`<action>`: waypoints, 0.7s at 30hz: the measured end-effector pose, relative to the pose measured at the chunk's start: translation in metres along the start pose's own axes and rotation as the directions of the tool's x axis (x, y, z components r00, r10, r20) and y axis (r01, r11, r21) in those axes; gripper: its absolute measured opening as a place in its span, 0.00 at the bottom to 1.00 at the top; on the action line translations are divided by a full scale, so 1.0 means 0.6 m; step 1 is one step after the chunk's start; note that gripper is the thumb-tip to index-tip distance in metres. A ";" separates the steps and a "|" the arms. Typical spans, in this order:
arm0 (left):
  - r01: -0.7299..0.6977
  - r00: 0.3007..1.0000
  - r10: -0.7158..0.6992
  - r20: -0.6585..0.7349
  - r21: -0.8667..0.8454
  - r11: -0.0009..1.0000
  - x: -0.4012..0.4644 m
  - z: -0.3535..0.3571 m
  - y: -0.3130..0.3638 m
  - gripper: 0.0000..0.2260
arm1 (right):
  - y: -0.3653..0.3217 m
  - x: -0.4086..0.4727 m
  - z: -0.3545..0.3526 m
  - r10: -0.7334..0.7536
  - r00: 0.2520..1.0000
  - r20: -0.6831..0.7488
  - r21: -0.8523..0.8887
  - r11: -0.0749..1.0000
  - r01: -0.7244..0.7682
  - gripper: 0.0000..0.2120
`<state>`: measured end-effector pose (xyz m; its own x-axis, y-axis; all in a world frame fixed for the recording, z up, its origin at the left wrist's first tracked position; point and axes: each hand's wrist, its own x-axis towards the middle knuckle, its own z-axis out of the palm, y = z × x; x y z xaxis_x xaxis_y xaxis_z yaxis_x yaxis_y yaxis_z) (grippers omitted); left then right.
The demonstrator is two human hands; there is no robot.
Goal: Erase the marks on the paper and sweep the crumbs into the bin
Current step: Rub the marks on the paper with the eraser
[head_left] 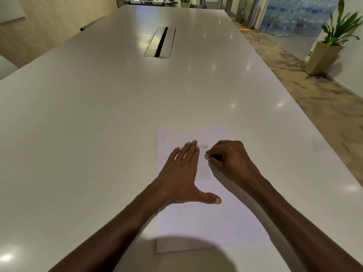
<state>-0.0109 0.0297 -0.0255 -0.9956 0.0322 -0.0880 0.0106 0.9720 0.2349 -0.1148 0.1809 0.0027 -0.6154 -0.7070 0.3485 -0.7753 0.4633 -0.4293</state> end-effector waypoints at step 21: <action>0.006 1.000 -0.006 0.001 -0.010 1.000 -0.001 0.000 0.000 0.65 | 0.002 0.016 0.005 -0.042 0.997 0.066 -0.019 0.999 0.043 0.09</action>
<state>-0.0104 0.0297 -0.0252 -0.9955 0.0266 -0.0906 0.0037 0.9699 0.2436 -0.1212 0.1729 0.0029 -0.5718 -0.7595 0.3100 -0.8036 0.4426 -0.3979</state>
